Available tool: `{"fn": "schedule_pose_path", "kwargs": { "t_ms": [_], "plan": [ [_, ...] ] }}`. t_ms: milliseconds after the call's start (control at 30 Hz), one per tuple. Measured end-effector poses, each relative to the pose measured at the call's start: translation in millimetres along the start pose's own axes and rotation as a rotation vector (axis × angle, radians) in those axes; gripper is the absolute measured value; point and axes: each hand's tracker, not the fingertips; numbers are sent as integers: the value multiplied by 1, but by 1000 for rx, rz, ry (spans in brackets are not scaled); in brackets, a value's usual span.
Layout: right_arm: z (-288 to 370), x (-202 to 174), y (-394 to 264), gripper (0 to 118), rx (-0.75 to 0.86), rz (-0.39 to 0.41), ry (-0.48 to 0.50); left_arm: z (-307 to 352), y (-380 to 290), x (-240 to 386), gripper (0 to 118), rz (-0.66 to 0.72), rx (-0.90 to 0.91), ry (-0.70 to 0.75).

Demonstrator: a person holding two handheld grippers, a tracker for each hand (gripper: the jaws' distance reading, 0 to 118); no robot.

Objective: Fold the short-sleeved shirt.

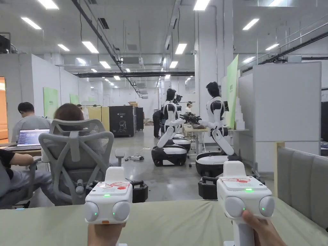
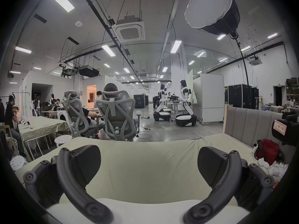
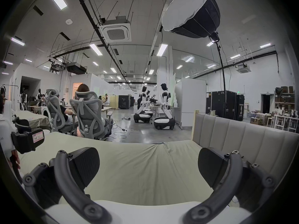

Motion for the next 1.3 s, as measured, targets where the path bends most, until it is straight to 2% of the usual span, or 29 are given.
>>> {"fn": "schedule_pose_path", "kwargs": {
  "t_ms": [767,833,900,1000,1067,1133,1200,1300],
  "plan": [
    [-1,0,-5,118,-15,9,16,-3,-7,-1,118,-15,-7,5],
    [-2,0,-5,118,-33,17,43,0,-7,0,118,-15,-10,7],
    [-1,-3,-7,118,-25,31,29,0,-7,0,118,-11,-7,4],
    [-4,-3,-6,118,-82,-18,73,2,-6,0,118,-14,-6,7],
    [-4,-2,-8,118,-72,-40,54,1,-7,0,118,-13,-11,7],
    [1,-3,-5,118,-59,-28,39,2,-7,-1,118,-12,-8,4],
    [2,-7,-5,118,-77,20,-3,4,-7,-1,118,-18,-7,6],
    [-1,-8,-9,118,-77,23,6,4,-7,-1,118,-25,-6,9]
  ]
}}
